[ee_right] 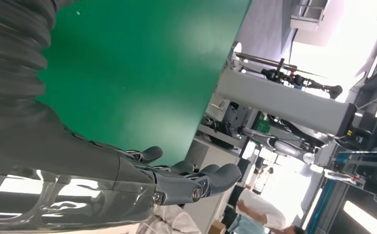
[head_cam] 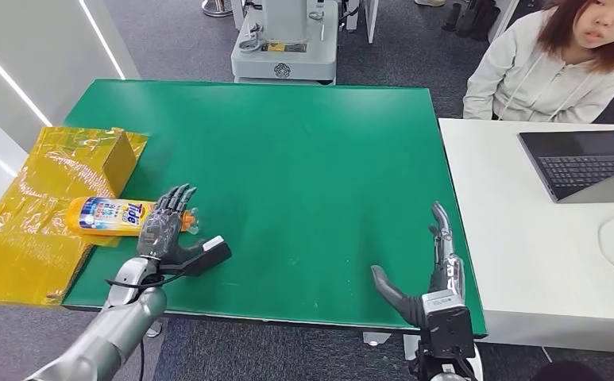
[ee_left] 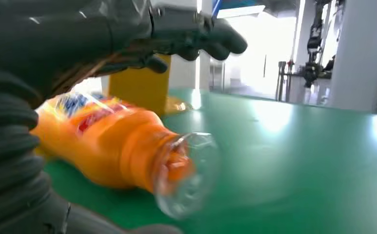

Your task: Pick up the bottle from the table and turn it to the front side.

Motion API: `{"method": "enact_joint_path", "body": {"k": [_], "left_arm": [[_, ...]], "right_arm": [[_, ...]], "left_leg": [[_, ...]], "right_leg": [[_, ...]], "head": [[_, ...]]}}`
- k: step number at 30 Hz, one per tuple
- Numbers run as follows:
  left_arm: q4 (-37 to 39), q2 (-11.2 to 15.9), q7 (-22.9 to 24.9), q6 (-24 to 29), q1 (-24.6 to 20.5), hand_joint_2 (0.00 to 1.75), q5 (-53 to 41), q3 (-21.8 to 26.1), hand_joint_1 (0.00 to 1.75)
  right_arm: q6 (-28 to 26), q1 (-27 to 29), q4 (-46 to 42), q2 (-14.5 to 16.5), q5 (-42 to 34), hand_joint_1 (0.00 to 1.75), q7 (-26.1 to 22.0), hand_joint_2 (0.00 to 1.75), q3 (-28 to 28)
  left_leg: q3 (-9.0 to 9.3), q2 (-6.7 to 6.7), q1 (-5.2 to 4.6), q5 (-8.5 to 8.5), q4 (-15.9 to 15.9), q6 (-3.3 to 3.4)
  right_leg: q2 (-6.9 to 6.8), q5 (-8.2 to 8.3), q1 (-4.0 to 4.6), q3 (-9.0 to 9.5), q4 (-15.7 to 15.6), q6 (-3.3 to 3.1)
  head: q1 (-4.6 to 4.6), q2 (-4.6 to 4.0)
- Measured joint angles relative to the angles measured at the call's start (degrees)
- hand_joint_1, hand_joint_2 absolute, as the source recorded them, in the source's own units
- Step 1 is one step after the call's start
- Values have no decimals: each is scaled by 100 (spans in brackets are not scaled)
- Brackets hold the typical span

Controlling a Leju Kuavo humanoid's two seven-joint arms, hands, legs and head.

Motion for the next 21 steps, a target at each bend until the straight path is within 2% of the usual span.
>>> {"method": "enact_joint_path", "body": {"k": [2,4,8,10,12,15,21], "left_arm": [[-672,-130,-390,-18,309,175,891,54,0],[-1307,-240,-683,90,557,175,1397,63,0],[-2787,-495,-1650,505,1152,175,1233,161,0],[-3390,-628,-2034,544,1387,175,1551,163,0],[-3893,-675,-2046,512,1553,175,2333,50,0],[-4391,-631,-1748,316,1706,175,3381,-298,0],[-4741,-463,-1536,-42,1993,175,3858,-994,0]], "right_arm": [[-38,63,-2,1,-76,0,-62,175,-11],[-99,111,-3,1,-196,0,-140,175,-25],[-356,222,-7,0,-655,0,-415,175,-63],[-541,287,-14,-1,-907,0,-591,175,-76],[-676,408,-53,-3,-1121,0,-794,175,-101],[-733,631,-179,-5,-1271,0,-1025,175,-194],[-737,1125,-622,146,-1291,0,-997,175,-518]], "left_leg": [[-1,0,0,-3,0,-1],[-1,1,0,-5,0,0],[-1,-1,0,-11,0,-1],[0,-1,0,-13,0,1],[1,0,0,-18,0,4],[0,-3,1,-21,0,8],[1,-1,1,-23,-2,8]], "right_leg": [[1,-1,0,0,-1,1],[1,-1,0,0,-2,2],[-2,-8,-1,2,-3,8],[-1,-9,-1,3,-3,8],[1,-10,-1,2,-4,8],[-8,-14,0,4,-3,7],[-5,-19,0,5,-2,5]], "head": [[0,0],[1,0],[0,0],[1,0],[0,0],[-1,0],[1,0]]}}
